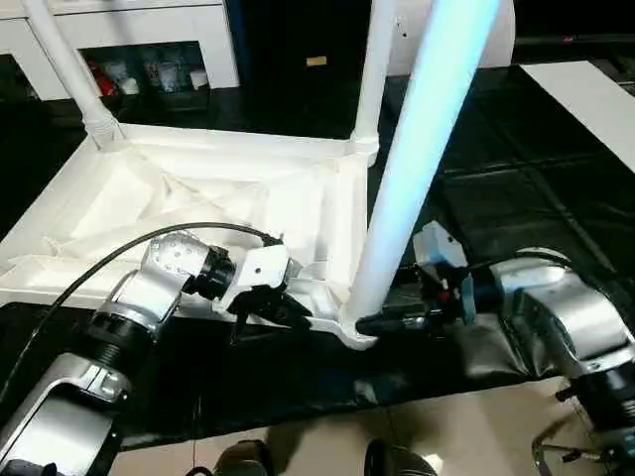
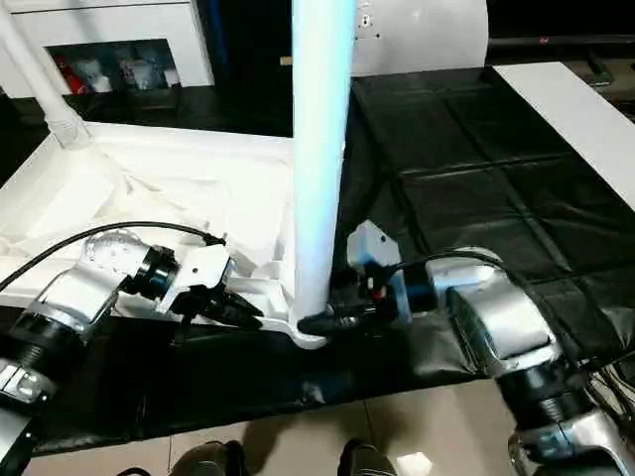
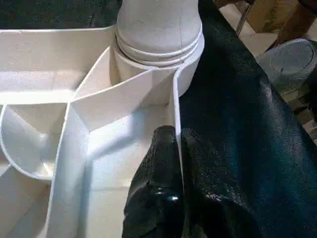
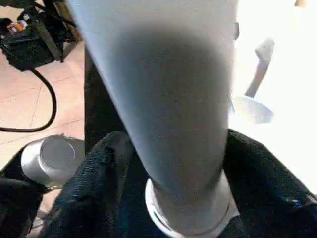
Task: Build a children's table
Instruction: Rotate leg to tighten
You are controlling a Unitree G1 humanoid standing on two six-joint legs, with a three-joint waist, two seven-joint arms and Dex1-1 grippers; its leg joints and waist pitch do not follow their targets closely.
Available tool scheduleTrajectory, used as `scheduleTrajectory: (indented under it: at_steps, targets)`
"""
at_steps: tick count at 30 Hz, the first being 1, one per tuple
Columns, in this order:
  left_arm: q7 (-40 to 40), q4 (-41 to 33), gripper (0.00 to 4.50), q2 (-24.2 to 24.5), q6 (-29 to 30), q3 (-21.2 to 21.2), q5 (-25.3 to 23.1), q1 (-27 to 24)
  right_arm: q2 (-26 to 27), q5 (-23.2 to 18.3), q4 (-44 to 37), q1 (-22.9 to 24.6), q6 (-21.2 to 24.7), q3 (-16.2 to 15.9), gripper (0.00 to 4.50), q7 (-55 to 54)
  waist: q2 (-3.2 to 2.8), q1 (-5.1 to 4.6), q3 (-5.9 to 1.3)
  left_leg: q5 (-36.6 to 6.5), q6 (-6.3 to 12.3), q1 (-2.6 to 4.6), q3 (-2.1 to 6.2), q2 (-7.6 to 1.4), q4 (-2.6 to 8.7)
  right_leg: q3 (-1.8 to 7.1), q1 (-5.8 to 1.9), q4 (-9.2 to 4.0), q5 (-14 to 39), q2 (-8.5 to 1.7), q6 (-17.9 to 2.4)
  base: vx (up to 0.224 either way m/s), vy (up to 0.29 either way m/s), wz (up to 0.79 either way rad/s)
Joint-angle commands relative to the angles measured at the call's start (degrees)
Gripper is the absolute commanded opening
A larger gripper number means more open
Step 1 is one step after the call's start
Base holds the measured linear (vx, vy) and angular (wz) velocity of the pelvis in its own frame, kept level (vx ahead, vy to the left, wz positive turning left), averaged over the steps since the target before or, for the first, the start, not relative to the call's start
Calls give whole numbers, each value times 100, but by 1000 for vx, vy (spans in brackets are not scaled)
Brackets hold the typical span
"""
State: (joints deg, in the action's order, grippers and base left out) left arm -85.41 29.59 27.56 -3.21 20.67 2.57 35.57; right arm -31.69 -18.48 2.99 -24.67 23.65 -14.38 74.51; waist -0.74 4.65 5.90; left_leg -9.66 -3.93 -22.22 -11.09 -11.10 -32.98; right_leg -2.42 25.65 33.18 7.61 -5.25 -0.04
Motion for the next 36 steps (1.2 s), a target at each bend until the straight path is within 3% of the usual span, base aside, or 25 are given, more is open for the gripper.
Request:
scheduleTrajectory:
  at_steps: [1,8,15,17,18,20,21,23,24,25,26,29,30,31,35,36]
  targets:
    - [-280,-32,0,14,-95,194,-81,42,-3,-33,73,-64,5,-92,269,109,66,-37,-422,-1037,490,107,8,-160,330,176,-375,-291,1420,-194,-1358,0,0,0]
    - [-160,-20,0,-20,-75,185,-84,7,86,-39,173,-104,39,-162,210,168,75,-24,-412,-1053,487,111,10,-166,336,176,-371,-290,1489,-195,-1337,0,0,0]
    - [156,44,0,-136,158,39,-53,11,140,-211,-71,109,216,-100,199,78,84,-13,-405,-1058,483,111,4,-162,336,181,-369,-306,1559,-195,-1296,0,0,0]
    - [523,33,0,-234,391,-60,-84,24,325,-240,-245,308,337,13,199,-345,45,-5,-383,-1167,450,122,3,-173,351,189,-342,-329,1712,-198,-1270,0,0,0]
    - [845,-5,0,-319,614,-138,-119,31,525,-154,-305,426,342,88,199,-785,56,4,-373,-1232,419,126,6,-167,358,184,-342,-355,1825,-195,-1228,0,0,0]
    - [1369,-137,0,-542,1060,-316,-63,28,966,83,-291,556,501,213,198,-1725,65,-59,-328,-1602,170,132,37,-145,409,175,-326,-413,2488,-202,-1049,0,0,0]
    - [1460,-175,0,-598,1155,-355,-34,24,1063,140,-275,572,551,235,198,-1925,80,-99,-318,-1784,60,130,66,-109,428,142,-341,-452,2967,-200,-855,0,0,0]
    - [1943,-330,0,-847,1480,-425,-80,-5,1526,314,-209,603,693,279,196,-2639,62,-180,-281,-2027,-8,172,96,-94,440,136,-288,-538,3490,-199,-628,0,0,0]
    - [2136,-360,0,-942,1570,-440,-124,-9,1733,384,-150,582,726,310,196,-2941,77,-213,-285,-2061,-21,157,112,-88,443,130,-306,-545,3589,-203,-566,0,0,0]
    - [2406,-368,0,-1063,1654,-469,-193,0,1987,467,-69,538,763,346,196,-3300,57,-310,-267,-2249,-86,142,151,-66,454,88,-290,-593,3900,-198,-400,0,0,0]
    - [2598,-348,0,-1152,1704,-498,-235,16,2145,486,-20,506,800,370,195,-3484,65,-365,-281,-2293,-77,122,182,-63,469,62,-326,-603,3927,-204,-332,0,0,0]
    - [3461,-232,0,-1572,1966,-624,-380,109,2939,595,364,247,922,623,195,-4566,34,-450,-284,-2345,-42,153,183,-68,471,62,-274,-637,3726,-194,-419,0,0,0]
    - [3461,-232,0,-1572,1966,-624,-380,109,2939,595,364,247,922,623,195,-4566,40,-464,-293,-2351,-34,146,188,-57,467,47,-287,-642,3689,-190,-431,0,0,0]
    - [3995,-186,0,-1833,2153,-735,-443,158,3342,713,643,39,908,772,195,-5220,33,-506,-268,-2467,-29,156,195,-54,480,34,-268,-660,3728,-176,-426,0,0,0]
    - [4580,-222,0,-2112,2432,-860,-558,209,3758,891,937,-204,825,948,195,-5932,41,-584,-279,-2548,-3,171,209,-36,472,15,-266,-693,3768,-174,-366,0,0,0]
    - [4656,-265,0,-2134,2486,-850,-597,205,3809,936,973,-231,723,962,230,-5987,32,-591,-287,-2554,30,173,201,-43,475,28,-261,-696,3670,-177,-364,0,0,0]
